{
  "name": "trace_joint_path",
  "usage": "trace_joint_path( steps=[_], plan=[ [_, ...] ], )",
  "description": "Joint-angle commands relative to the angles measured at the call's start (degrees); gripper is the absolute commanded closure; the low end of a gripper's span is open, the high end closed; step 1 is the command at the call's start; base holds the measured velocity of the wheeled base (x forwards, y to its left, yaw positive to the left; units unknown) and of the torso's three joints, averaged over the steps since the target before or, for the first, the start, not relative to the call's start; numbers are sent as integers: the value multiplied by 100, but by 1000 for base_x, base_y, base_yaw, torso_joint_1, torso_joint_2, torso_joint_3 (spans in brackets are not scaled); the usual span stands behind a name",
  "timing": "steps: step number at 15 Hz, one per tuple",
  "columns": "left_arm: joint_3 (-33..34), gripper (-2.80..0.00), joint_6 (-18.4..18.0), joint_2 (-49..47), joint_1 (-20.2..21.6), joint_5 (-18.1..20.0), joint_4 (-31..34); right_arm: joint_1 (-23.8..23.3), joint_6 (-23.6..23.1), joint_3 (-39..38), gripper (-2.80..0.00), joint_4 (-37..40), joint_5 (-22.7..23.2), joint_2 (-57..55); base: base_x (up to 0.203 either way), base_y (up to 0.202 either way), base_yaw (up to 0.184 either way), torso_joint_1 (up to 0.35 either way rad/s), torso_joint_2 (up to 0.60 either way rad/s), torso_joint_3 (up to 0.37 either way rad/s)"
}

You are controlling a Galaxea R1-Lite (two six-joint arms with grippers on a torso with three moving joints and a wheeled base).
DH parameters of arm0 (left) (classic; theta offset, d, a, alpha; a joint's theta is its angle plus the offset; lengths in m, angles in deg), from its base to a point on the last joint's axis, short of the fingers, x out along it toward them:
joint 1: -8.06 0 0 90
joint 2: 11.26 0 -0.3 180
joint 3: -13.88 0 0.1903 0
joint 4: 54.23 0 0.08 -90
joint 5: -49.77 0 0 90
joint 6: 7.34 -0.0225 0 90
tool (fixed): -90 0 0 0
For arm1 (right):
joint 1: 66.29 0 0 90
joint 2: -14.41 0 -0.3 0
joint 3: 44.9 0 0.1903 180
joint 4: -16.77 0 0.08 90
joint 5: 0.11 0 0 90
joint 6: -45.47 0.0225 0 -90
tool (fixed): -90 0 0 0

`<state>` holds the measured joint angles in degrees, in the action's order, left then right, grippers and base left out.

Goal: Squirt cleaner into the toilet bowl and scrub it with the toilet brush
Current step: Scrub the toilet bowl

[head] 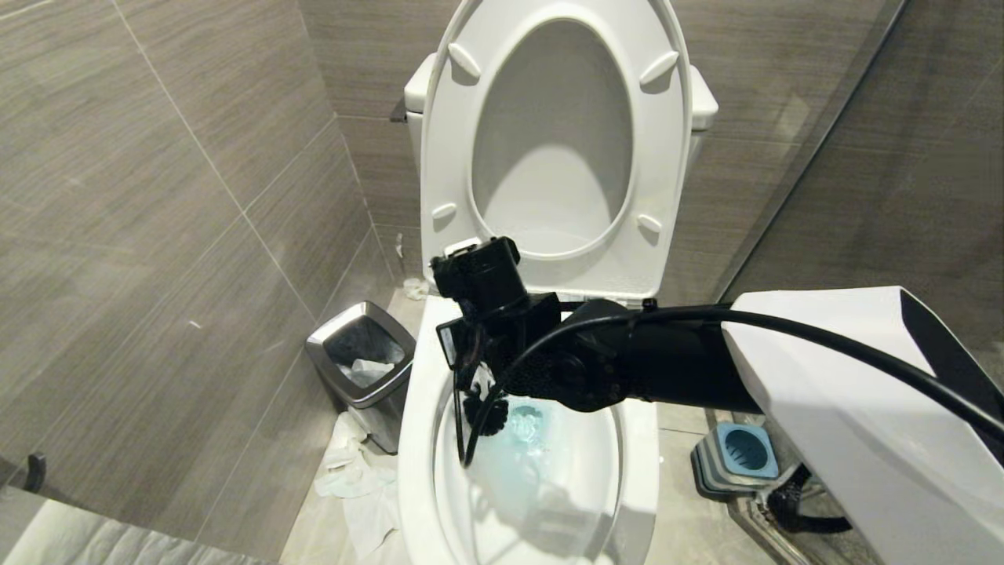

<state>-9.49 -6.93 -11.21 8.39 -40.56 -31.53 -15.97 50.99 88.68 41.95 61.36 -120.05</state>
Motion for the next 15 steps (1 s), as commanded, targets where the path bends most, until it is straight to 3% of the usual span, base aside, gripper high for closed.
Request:
trace_joint_path(
  steps=[1, 10, 15],
  plan=[
    [44, 0, 3, 4, 2, -2, -3, 212, 70, -431, 0, 28, -29, 306, 0, 0, 0, 0, 0, 0],
    [44, 0, -15, 4, 2, -2, -3, 305, 744, -4045, 0, -22, -55, 2758, 0, 0, 0, 0, 0, 0],
    [44, 0, 3, 4, 2, -2, -3, -524, 658, -4054, 0, -260, -57, 2681, 0, 0, 0, 0, 0, 0]
  ],
)
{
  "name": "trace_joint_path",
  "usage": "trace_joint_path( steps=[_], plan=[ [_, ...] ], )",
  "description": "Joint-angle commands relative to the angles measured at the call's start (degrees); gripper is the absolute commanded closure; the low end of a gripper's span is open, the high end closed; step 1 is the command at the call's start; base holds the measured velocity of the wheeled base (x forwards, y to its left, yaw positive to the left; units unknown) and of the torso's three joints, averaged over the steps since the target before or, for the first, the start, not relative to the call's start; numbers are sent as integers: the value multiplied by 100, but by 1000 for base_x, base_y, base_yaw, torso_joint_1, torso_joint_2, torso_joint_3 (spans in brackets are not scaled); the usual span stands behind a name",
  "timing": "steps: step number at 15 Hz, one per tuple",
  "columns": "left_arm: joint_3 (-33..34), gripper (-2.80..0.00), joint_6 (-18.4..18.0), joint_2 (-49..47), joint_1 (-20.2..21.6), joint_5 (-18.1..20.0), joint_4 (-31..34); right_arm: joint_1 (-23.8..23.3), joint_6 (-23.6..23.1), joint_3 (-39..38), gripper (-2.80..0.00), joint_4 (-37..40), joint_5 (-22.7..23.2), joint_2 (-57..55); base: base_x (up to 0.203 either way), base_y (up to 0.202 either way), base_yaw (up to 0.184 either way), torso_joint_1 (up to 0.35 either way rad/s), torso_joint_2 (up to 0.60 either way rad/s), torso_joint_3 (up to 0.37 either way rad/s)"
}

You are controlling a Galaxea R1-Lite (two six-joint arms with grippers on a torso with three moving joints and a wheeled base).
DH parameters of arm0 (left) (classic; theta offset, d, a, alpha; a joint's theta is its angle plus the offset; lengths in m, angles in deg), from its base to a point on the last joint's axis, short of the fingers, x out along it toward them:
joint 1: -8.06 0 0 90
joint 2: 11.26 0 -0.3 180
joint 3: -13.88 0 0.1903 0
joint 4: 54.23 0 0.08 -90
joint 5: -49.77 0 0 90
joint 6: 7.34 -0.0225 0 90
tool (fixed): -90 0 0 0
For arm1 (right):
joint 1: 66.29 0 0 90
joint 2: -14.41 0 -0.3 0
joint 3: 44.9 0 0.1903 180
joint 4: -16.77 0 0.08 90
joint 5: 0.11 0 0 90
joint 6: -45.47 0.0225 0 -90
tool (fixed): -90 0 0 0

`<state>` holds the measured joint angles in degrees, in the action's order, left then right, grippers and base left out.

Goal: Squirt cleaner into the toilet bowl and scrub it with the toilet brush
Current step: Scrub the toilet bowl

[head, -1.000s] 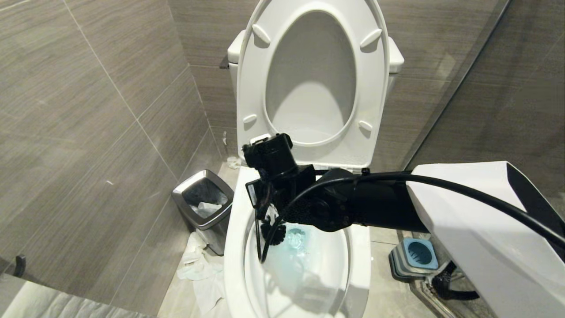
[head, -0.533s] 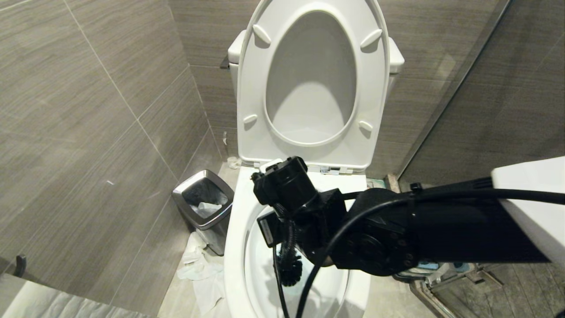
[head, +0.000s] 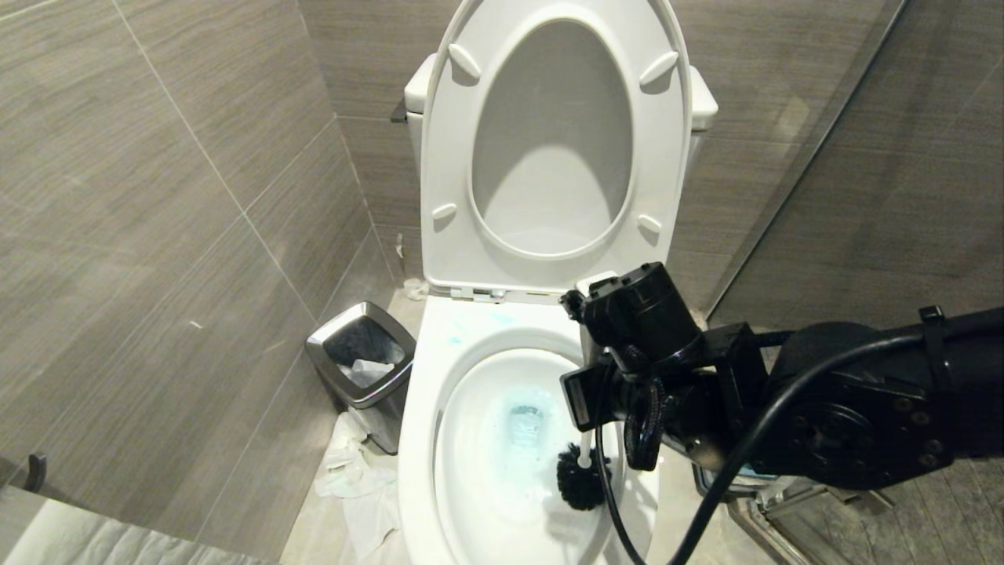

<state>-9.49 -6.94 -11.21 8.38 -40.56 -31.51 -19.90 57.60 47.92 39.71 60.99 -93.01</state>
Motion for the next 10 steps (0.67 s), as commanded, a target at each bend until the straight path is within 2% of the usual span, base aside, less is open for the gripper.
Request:
trace_joint_path(
  steps=[1, 5, 10],
  plan=[
    [44, 0, 4, 0, 3, -2, -5, -304, -194, 40, 0, -340, -19, -133, 0, 0, 0, 0, 0, 0],
    [44, 0, 4, 4, 3, -2, -5, -684, -686, 338, 0, -1237, -19, -729, 0, 0, 0, 0, 0, 0],
    [44, 0, 4, 4, 3, -2, -5, -662, -713, 1718, 0, -1331, -16, -1793, 0, 0, 0, 0, 0, 0]
  ],
)
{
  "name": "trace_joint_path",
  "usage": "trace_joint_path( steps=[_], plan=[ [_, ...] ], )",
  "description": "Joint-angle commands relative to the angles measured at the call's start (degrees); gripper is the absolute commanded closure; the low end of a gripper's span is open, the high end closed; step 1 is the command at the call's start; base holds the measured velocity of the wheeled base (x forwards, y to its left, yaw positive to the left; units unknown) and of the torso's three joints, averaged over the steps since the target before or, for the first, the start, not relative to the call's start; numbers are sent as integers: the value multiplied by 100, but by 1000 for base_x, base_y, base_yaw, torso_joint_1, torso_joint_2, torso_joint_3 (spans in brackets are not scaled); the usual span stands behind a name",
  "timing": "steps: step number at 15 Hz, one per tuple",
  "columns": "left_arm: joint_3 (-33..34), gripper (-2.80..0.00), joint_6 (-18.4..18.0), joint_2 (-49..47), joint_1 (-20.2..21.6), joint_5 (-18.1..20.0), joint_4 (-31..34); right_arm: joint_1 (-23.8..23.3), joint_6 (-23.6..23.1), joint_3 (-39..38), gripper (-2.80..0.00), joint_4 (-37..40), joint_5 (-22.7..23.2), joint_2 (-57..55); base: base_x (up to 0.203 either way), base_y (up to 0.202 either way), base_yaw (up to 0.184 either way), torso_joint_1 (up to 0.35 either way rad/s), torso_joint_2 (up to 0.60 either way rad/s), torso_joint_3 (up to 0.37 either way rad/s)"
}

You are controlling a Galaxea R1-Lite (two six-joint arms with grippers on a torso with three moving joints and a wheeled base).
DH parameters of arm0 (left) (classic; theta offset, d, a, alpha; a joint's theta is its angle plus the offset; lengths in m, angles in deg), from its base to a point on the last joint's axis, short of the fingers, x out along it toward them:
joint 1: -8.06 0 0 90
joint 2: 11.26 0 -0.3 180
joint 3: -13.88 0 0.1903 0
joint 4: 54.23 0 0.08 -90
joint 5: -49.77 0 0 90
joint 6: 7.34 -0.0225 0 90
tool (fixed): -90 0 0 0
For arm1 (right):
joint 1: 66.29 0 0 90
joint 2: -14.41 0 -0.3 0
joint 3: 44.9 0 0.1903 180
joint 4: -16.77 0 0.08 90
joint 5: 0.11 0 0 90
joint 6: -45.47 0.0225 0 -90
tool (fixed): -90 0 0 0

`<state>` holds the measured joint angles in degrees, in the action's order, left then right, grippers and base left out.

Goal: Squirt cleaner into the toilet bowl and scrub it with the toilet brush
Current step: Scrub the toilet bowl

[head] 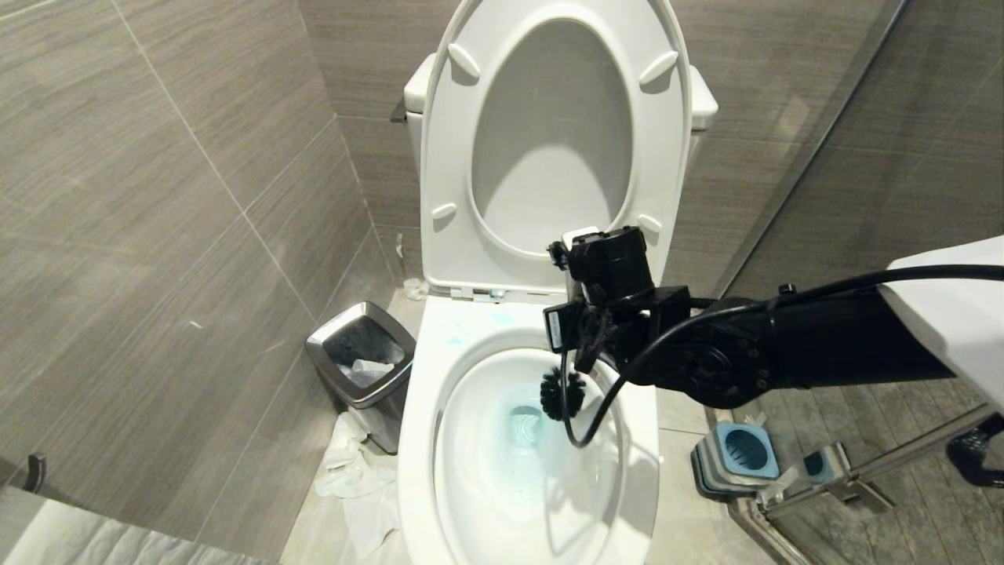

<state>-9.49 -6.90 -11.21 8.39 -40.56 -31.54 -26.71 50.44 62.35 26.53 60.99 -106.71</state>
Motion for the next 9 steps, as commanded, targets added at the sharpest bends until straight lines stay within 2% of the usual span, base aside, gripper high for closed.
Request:
trace_joint_path(
  steps=[1, 6, 9],
  plan=[
    [44, 0, 0, -1, 2, -2, -2, 36, -1, 648, 0, -3, -23, -679, 0, 0, 0, 0, 0, 0],
    [44, 0, 0, 4, 2, -2, -2, 262, -13, 1959, 0, 24, -137, -1620, 0, 0, 0, 0, 0, 0],
    [44, 0, 0, 1, 2, -2, -2, 687, 6, 2344, 0, 25, -142, -1830, 0, 0, 0, 0, 0, 0]
  ],
)
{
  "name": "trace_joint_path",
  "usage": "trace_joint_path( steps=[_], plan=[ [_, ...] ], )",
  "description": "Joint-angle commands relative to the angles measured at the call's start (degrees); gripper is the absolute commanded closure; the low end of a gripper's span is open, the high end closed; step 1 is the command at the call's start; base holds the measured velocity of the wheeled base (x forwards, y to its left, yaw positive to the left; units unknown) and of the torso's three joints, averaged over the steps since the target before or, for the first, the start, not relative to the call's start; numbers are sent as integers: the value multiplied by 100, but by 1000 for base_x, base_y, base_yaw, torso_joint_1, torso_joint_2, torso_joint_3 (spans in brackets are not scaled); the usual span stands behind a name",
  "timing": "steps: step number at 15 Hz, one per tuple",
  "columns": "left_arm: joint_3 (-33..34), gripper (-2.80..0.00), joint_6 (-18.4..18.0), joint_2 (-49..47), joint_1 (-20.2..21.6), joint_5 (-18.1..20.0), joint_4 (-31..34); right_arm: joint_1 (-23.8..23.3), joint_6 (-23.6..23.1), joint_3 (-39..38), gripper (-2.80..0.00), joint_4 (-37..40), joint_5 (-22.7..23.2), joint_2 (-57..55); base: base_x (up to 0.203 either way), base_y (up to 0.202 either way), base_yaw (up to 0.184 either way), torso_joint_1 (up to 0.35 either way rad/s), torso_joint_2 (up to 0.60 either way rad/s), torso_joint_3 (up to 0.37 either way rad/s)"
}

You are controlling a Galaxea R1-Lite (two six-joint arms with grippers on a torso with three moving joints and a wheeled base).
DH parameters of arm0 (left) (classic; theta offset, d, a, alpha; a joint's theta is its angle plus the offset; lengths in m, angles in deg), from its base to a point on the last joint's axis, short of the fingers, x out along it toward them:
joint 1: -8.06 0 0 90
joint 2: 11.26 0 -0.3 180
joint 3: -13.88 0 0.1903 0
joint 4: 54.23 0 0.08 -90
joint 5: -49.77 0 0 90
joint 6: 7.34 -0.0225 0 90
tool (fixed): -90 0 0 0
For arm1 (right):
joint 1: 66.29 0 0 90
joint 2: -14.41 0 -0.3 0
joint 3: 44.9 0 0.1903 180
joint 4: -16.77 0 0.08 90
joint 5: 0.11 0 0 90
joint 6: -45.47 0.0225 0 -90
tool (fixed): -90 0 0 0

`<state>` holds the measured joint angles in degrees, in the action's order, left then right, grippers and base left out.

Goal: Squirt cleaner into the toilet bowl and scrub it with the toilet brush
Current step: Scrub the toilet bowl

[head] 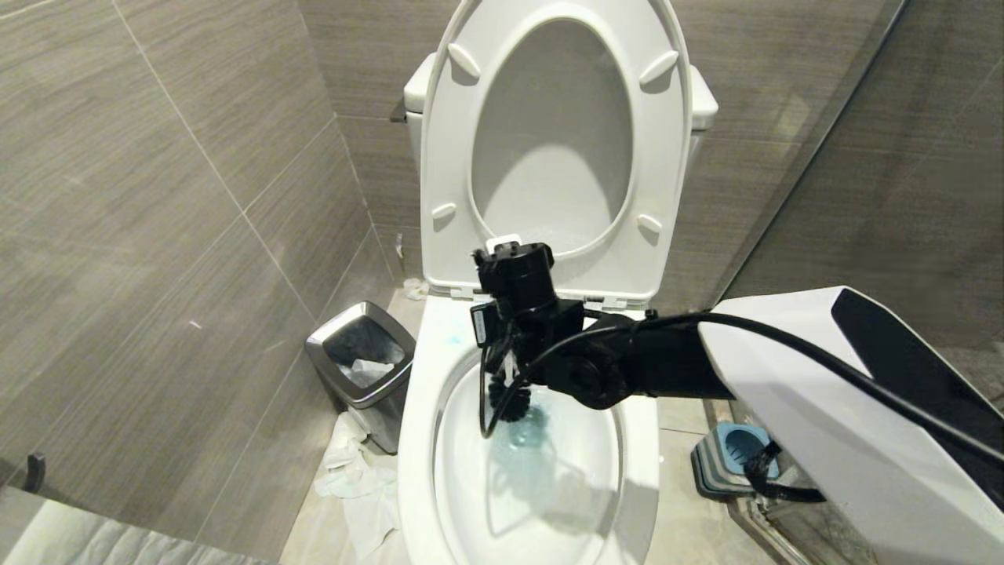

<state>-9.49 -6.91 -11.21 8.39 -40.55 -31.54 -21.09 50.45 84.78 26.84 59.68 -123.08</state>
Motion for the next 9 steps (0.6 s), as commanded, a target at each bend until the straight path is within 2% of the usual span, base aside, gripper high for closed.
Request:
trace_joint_path(
  steps=[1, 4, 9],
  plan=[
    [44, 0, 1, 4, 2, -4, -2, 286, 29, 68, 0, -6, -11, -172, 0, 0, 0, 0, 0, 0],
    [44, 0, 1, 4, 2, -4, -2, 626, 155, -554, 0, -11, -31, 124, 0, 0, 0, 0, 0, 0],
    [44, 0, 1, -4, 2, -4, -2, 999, 430, -2668, 0, -45, -16, 1626, 0, 0, 0, 0, 0, 0]
  ],
)
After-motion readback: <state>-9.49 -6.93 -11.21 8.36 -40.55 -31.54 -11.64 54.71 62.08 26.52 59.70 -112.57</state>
